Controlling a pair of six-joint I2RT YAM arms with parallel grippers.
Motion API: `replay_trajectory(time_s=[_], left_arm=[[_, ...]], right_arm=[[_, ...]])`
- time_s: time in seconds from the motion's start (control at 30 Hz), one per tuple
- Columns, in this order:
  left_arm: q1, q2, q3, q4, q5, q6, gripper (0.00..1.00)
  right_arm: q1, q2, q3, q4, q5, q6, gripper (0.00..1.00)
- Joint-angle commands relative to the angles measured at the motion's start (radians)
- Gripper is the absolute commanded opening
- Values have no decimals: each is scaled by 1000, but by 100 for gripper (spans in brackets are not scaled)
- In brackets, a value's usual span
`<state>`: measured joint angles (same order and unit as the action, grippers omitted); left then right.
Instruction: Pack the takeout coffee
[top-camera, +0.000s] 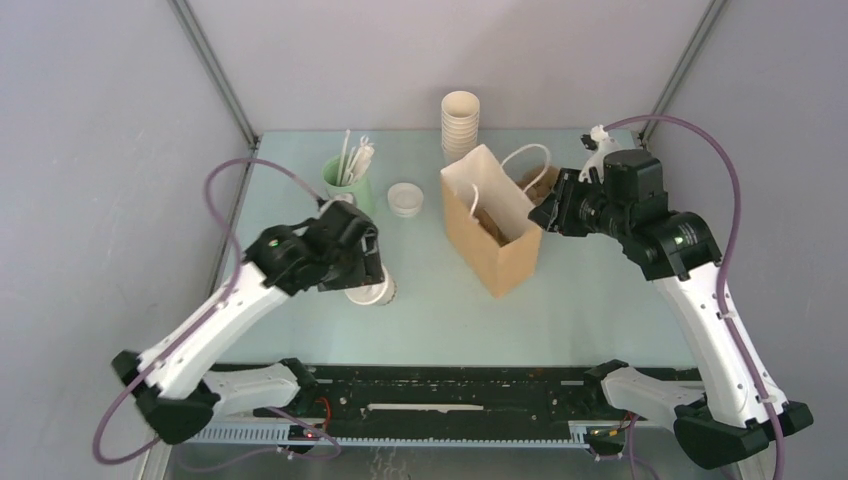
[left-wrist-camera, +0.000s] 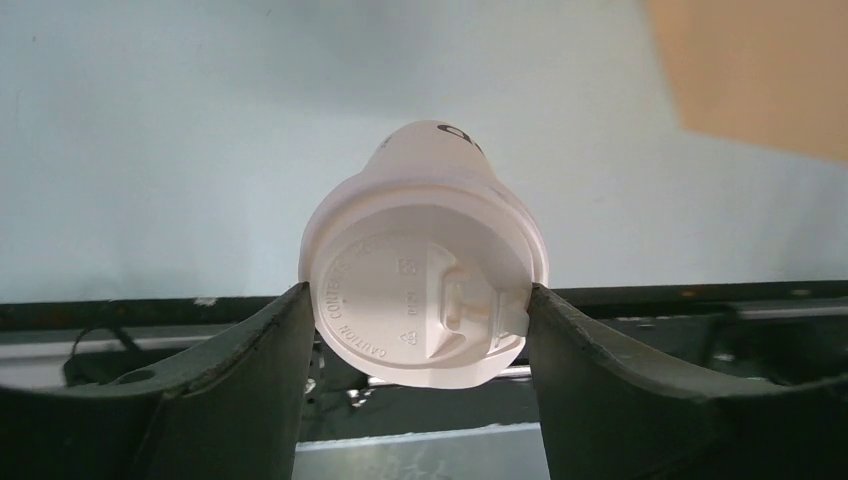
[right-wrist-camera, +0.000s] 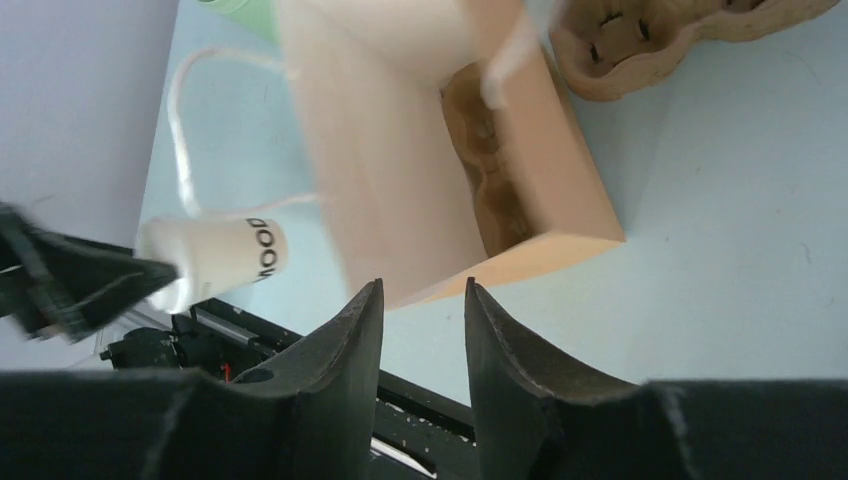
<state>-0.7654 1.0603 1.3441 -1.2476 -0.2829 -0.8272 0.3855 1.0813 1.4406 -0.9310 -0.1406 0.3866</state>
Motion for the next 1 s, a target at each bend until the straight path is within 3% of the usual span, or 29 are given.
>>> replay_trajectory(time_s=[0.0, 0.23, 0.4, 0.47, 0.53, 0.6, 0.7, 0.83, 0.93, 0.97], left_arm=[[-8, 85, -62, 50, -27, 101, 0], [-18, 230, -91, 141, -57, 131, 0], [-25, 329, -104, 166, -53, 134, 0], [-37, 340, -103, 166, -61, 129, 10], [-38, 330, -103, 169, -65, 125, 26], [-39, 298, -109, 177, -59, 128, 46], [-39, 264, -118, 180, -51, 142, 64], [-34, 191, -134, 162, -59, 150, 80], [-21, 124, -189, 246, 19, 189, 98], [-18, 119, -201, 255, 26, 187, 99]], right_arm=[[-2, -2, 82, -90, 10, -44, 46], [18, -9, 152, -182, 24, -73, 57], [91, -50, 181, -274, 87, -46, 74], [169, -67, 174, -272, 106, -20, 82], [282, -78, 169, -261, 177, 25, 93], [380, -68, 180, -258, 213, 86, 98], [547, -43, 194, -238, 278, 145, 100], [811, 11, 194, -169, 481, 137, 100], [905, 81, 212, -165, 568, 133, 100], [918, 101, 216, -157, 572, 131, 100]])
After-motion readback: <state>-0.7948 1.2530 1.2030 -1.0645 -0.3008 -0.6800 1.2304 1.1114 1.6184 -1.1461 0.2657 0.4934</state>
